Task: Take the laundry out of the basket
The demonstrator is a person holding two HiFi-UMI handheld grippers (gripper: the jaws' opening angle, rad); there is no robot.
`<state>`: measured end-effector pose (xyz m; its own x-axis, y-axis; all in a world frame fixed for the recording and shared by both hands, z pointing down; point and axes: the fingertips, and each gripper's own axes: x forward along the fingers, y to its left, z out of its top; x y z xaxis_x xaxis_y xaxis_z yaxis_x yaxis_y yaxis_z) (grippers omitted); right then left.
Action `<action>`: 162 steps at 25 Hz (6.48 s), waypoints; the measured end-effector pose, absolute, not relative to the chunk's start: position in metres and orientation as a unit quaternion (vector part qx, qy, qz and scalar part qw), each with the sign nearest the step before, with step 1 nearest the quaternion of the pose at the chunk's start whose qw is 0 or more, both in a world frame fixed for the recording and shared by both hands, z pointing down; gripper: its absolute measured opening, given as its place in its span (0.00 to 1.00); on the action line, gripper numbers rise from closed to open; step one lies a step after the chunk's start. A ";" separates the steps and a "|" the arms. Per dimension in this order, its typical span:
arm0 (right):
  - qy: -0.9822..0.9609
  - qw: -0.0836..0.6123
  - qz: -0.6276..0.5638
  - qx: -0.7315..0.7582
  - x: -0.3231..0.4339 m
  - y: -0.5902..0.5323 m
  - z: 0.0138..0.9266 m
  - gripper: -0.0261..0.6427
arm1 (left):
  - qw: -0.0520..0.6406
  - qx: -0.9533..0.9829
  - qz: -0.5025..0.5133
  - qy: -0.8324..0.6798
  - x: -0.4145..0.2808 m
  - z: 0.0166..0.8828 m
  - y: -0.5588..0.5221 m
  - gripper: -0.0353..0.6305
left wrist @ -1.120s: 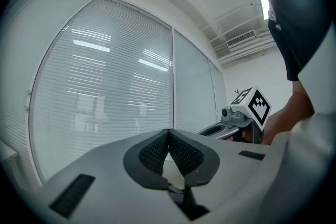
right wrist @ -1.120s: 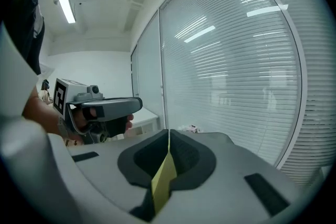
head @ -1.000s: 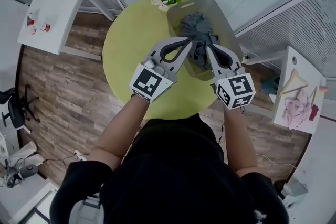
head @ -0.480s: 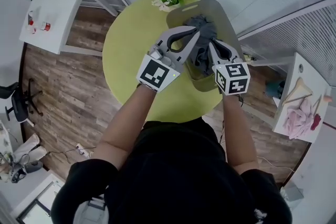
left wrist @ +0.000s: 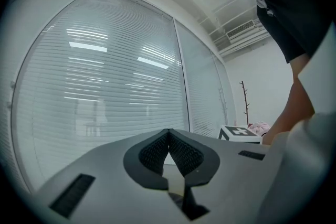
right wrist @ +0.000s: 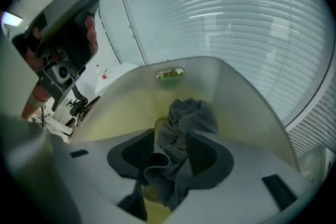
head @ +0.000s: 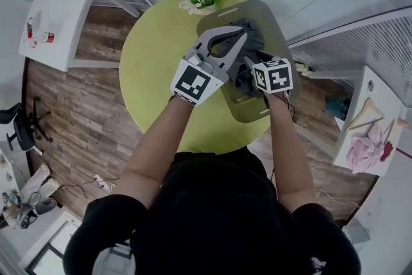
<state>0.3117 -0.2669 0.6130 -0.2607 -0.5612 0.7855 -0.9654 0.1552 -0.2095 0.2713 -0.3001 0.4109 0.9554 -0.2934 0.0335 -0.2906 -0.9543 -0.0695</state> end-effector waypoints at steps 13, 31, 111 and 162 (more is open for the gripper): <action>-0.647 0.355 0.422 0.526 0.335 -0.287 0.711 0.55 | 0.013 -0.988 -0.023 0.155 0.295 0.439 -0.328 0.07; -0.632 0.407 0.425 0.505 0.333 -0.296 0.781 0.67 | -0.004 -0.982 -0.042 0.182 0.299 0.460 -0.347 0.07; -0.798 0.461 0.139 0.363 0.120 -0.263 0.437 0.60 | 0.069 -0.932 -0.010 0.356 0.034 0.327 -0.254 0.07; -0.822 0.535 0.123 0.154 -0.054 -0.205 0.671 0.60 | -0.071 -0.885 -0.044 0.457 -0.096 0.553 -0.237 0.07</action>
<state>-0.0537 -0.2052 0.6706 -0.3802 -0.1205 0.9170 -0.3841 0.9225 -0.0380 -0.0962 -0.2369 0.5528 0.5781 -0.8032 0.1437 -0.8159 -0.5718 0.0862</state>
